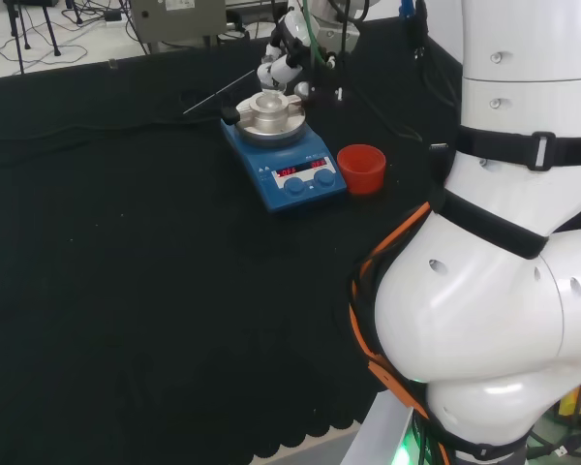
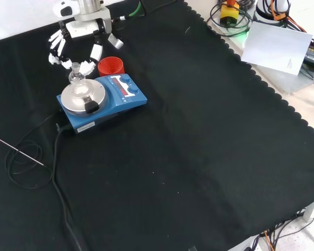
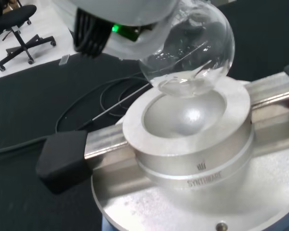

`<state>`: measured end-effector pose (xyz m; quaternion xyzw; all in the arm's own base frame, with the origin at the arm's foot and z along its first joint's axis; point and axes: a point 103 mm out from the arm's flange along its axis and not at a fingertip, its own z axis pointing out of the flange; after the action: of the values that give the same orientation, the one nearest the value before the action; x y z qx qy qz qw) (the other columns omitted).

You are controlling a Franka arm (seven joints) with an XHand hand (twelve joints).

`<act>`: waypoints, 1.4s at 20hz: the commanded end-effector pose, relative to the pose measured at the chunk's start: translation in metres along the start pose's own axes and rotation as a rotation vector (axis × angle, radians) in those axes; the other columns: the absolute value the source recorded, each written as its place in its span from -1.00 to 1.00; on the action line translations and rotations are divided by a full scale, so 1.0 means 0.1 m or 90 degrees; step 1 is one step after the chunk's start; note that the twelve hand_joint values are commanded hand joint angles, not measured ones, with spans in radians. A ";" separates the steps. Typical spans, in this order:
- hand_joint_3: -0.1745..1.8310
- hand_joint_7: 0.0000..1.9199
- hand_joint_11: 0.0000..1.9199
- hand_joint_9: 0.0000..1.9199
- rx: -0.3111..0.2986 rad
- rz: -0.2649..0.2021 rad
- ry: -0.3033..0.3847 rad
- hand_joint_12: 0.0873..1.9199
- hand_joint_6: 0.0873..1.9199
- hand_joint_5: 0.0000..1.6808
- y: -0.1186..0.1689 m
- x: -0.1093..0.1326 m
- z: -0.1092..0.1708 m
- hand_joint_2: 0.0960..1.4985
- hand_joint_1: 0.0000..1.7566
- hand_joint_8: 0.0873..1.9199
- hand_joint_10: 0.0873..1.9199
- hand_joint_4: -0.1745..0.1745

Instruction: Place the round-bottom flask on the heater.

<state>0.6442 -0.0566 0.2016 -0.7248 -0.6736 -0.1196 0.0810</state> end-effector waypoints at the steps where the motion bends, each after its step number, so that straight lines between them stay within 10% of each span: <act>1: 0.00 -0.39 -0.59 -0.19 0.007 -0.003 -0.003 0.32 0.05 0.31 0.01 0.03 0.06 -0.20 0.27 -0.43 -0.49 0.12; 28: 0.01 -0.39 -0.59 -0.19 0.028 -0.001 -0.007 0.32 0.05 0.32 0.04 -0.05 0.24 -0.20 0.27 -0.43 -0.49 0.11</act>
<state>0.6494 -0.0551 0.1780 -0.7220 -0.6776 -0.1028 0.0945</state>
